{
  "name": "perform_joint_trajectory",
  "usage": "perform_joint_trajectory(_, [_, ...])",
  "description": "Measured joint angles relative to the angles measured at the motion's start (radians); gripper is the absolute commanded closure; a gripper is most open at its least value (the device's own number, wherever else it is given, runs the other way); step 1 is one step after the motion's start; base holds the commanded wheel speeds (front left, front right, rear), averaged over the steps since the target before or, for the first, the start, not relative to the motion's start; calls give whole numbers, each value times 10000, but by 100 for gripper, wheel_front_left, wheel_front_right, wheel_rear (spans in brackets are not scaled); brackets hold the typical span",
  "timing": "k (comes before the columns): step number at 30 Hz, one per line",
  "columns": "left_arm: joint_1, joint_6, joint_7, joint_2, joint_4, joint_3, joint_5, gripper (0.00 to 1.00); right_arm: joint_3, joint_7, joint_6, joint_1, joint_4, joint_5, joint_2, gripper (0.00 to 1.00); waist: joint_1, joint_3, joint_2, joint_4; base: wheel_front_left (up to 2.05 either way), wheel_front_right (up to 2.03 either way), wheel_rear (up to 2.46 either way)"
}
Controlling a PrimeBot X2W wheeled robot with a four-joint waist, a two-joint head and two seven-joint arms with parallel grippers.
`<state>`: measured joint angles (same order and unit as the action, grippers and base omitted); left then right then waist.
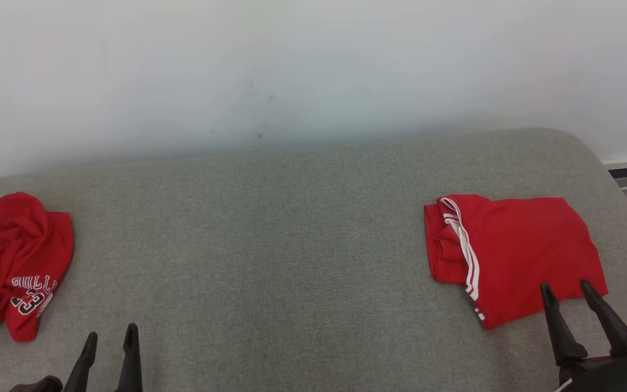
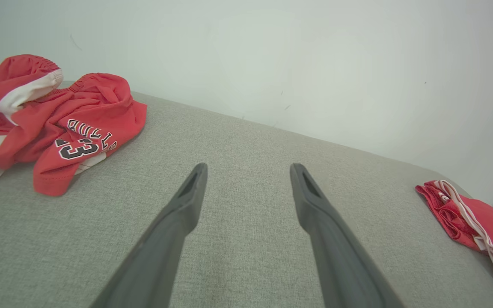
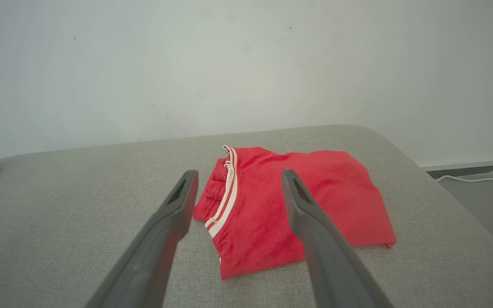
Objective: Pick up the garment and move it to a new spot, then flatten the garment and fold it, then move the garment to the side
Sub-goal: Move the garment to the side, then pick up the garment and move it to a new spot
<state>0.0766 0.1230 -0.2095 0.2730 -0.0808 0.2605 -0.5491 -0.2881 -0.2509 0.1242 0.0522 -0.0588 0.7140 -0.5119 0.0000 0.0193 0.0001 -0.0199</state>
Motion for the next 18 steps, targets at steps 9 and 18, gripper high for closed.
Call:
perform_joint_trajectory(9, [233,4,337,-59,431,-201,351,0,1427,-19,4,458,355,-1141,556,0,1,-143,0,-71,0,0,0])
perform_joint_trajectory(18, [186,12,660,-343,823,-504,725,0,2163,-44,4,1041,915,-1544,1037,0,1,-300,0,-314,0,0,0])
